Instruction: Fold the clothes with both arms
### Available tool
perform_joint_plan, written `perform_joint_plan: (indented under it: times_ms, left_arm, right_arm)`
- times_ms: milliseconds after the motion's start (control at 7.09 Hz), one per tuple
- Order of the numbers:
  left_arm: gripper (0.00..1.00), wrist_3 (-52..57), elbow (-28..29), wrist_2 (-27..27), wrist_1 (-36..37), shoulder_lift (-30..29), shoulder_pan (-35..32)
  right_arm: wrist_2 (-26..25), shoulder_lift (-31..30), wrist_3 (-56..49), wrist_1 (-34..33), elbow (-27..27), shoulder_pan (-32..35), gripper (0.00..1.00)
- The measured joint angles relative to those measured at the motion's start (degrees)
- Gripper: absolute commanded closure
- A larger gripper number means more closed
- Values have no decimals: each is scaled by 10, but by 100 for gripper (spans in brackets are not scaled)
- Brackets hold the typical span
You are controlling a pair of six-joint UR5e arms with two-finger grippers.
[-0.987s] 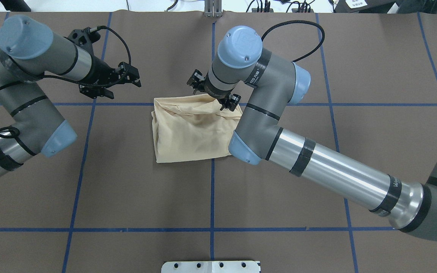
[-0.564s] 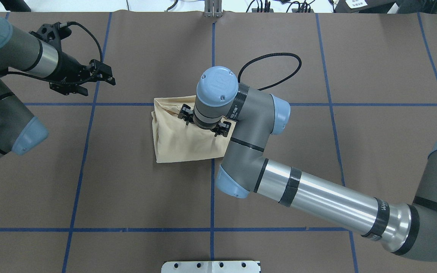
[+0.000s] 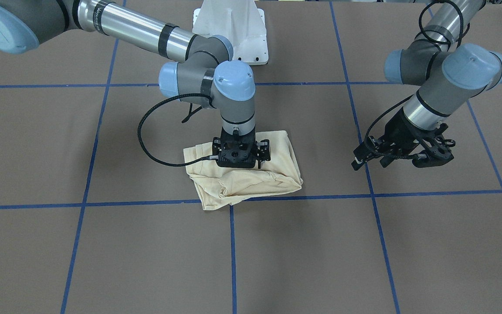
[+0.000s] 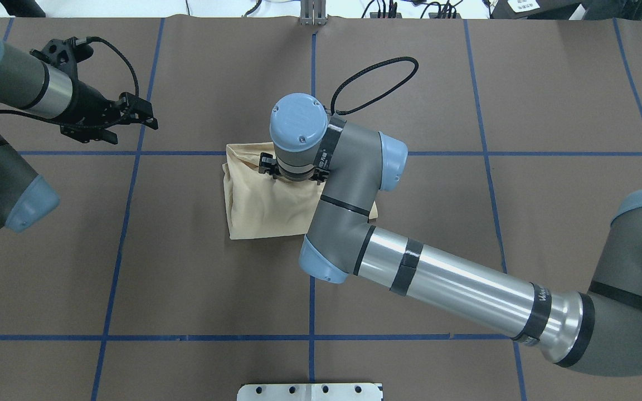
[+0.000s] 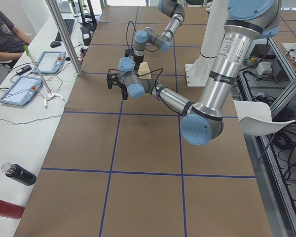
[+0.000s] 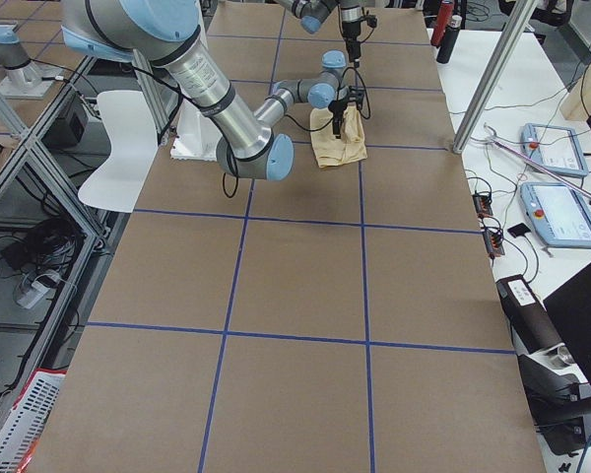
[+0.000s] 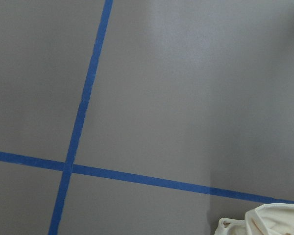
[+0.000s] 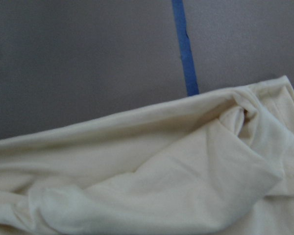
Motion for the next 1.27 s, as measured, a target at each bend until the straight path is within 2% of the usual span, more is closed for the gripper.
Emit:
perform_joint_plan:
  times_ms: [282, 564, 846, 1269]
  left_arm:
    - [1, 1, 0, 0, -1, 4, 0]
    - [1, 2, 0, 0, -3, 12, -2]
    - [1, 4, 0, 1, -3, 16, -2]
    - [1, 5, 1, 1, -3, 16, -12]
  right_arm:
    - [-20, 39, -28, 38, -86, 12, 1]
    - [-40, 51, -78, 65, -136, 34, 1]
    - [-53, 57, -113, 68, -152, 49, 1]
    - [-49, 62, -152, 68, -153, 76, 0]
